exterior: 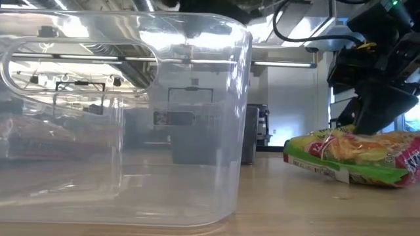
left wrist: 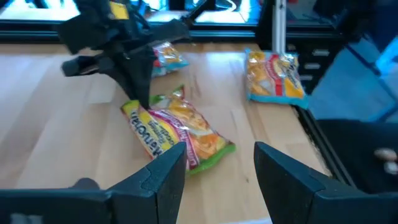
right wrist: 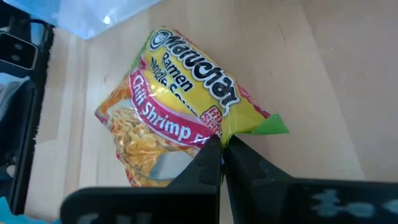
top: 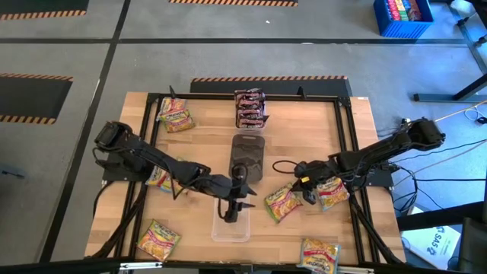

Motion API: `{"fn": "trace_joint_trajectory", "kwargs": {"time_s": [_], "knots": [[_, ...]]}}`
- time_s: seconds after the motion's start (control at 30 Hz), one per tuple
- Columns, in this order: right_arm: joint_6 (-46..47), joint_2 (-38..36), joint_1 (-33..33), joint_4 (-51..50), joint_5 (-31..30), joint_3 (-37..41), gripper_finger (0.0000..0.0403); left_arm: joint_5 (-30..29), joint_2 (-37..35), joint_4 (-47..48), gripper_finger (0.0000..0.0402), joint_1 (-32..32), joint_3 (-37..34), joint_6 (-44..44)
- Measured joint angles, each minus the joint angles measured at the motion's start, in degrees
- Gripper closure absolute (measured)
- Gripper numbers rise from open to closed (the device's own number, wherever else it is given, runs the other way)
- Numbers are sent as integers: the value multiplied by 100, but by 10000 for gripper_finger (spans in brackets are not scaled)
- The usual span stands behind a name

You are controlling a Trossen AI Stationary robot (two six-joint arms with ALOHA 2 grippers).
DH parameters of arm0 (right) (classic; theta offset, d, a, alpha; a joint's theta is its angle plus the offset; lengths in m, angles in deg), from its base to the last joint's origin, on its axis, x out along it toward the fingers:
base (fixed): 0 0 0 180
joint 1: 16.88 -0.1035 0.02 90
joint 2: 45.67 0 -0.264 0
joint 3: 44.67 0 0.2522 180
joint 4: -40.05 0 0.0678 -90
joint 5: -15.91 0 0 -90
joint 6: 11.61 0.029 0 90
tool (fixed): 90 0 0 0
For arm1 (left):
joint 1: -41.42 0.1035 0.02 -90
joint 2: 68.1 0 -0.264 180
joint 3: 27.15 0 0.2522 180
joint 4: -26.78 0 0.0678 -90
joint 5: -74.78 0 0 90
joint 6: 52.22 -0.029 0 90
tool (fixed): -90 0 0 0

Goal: Sort Maruchan noodles
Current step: Put the green noodle pack into the black bin

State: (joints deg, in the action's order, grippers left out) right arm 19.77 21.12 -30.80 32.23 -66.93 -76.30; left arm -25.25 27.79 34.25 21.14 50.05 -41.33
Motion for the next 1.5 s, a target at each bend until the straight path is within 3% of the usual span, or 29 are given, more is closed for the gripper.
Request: {"fn": "trace_joint_trajectory", "kwargs": {"time_s": [0.47,0.8,0.9,1.07,1.27,1.5], "knots": [[-102,-170,0,60,-269,0,403,-448,-219,338,220,-63,-9,70],[183,-170,65,124,-817,0,393,-497,361,-724,220,13,-9,73],[423,-172,167,140,-494,-2,363,-172,634,-1016,220,98,76,73],[455,-172,439,103,124,-2,271,55,1074,-916,220,184,534,30],[704,-172,952,-301,1833,-2,180,222,1824,-54,220,173,1523,5],[1140,-172,984,-957,1959,-2,145,312,2687,1509,220,173,2806,3]]}}
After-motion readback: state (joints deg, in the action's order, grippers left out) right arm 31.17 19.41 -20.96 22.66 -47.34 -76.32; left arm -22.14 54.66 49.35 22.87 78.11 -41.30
